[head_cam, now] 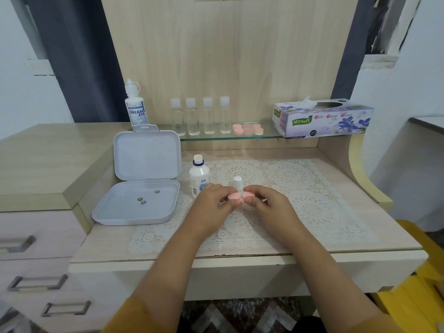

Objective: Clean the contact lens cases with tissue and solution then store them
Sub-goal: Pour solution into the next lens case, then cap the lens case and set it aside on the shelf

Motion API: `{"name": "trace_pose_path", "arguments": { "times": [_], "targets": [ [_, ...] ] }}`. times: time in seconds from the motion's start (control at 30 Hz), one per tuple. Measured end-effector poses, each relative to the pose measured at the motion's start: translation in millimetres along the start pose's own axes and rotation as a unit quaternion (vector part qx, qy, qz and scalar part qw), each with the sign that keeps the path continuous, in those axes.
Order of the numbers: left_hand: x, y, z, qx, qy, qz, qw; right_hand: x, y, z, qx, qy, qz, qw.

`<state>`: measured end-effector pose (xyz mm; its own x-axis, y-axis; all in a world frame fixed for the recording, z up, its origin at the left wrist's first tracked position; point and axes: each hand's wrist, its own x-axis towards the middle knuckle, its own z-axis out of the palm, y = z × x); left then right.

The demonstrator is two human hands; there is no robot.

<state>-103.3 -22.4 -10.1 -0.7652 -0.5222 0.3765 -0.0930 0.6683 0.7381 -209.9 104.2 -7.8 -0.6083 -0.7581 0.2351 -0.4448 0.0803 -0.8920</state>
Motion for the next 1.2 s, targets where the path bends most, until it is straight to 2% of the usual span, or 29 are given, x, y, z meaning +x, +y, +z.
{"name": "trace_pose_path", "arguments": {
  "times": [0.27,0.6,0.9,1.1,1.2],
  "targets": [
    [1,-3,0,0.022,0.000,0.018,1.000,0,0,0,-0.019,0.004,-0.010,1.000],
    [1,-3,0,0.023,0.017,-0.006,1.000,-1,1,1,-0.019,0.049,-0.004,0.999],
    [-1,1,-1,0.007,0.033,-0.011,0.999,3,-4,-6,-0.052,0.035,0.001,0.998],
    [-3,4,-3,-0.008,0.075,-0.013,0.997,10,-7,-8,-0.060,0.069,0.008,0.996],
    [-3,3,-3,-0.005,0.081,-0.018,0.997,15,-9,-12,-0.053,0.111,0.024,0.992]
  ]
}}
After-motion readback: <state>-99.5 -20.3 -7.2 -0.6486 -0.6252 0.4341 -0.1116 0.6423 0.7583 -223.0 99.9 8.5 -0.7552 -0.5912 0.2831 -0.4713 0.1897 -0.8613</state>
